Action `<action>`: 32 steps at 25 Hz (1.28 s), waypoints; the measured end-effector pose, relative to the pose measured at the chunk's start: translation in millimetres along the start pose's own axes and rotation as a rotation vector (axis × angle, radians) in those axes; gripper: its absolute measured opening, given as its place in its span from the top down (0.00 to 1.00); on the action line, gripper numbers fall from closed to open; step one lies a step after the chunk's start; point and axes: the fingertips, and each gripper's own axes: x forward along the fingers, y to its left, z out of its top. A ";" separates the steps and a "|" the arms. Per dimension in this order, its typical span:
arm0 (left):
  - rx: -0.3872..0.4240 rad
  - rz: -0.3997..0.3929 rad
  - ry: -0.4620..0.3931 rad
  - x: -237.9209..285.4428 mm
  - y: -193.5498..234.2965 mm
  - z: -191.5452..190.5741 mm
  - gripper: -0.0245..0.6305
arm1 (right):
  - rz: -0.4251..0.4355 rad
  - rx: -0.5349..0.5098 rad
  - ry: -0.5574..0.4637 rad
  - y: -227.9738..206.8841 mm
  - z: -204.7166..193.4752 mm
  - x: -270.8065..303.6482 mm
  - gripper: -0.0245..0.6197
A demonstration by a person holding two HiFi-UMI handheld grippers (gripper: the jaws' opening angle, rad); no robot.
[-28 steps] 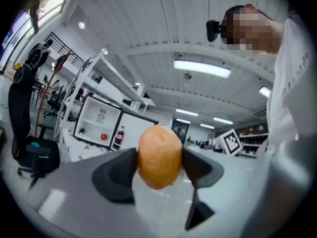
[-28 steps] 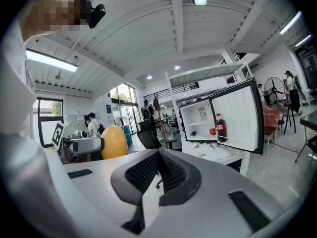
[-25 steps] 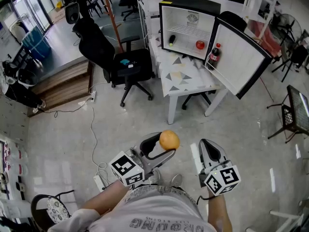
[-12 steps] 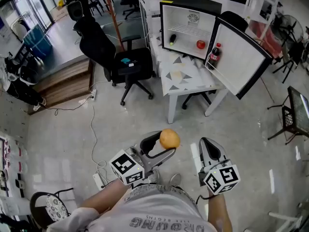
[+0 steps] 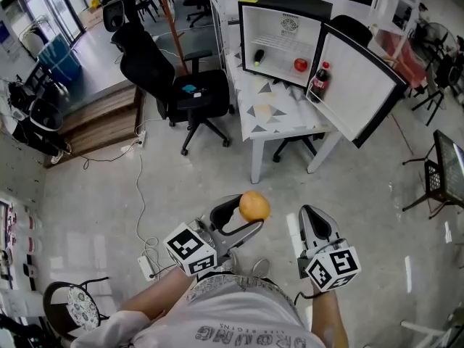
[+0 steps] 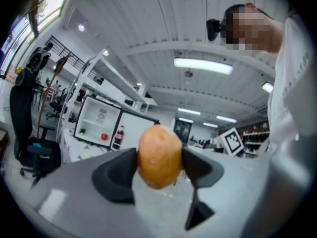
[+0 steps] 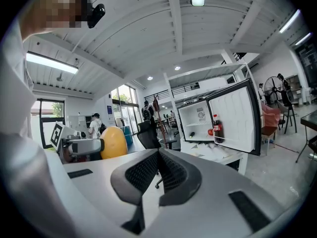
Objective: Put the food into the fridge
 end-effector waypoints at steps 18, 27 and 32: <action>0.019 0.073 -0.008 28.2 -42.8 -11.9 0.51 | 0.074 0.000 0.000 -34.3 -0.5 -37.1 0.96; 0.039 0.072 -0.011 41.1 -47.4 -11.2 0.51 | 0.079 0.003 -0.014 -46.9 3.4 -40.8 0.96; 0.044 0.082 -0.019 45.3 -42.0 -5.5 0.51 | 0.085 -0.007 -0.019 -51.9 11.4 -36.1 0.96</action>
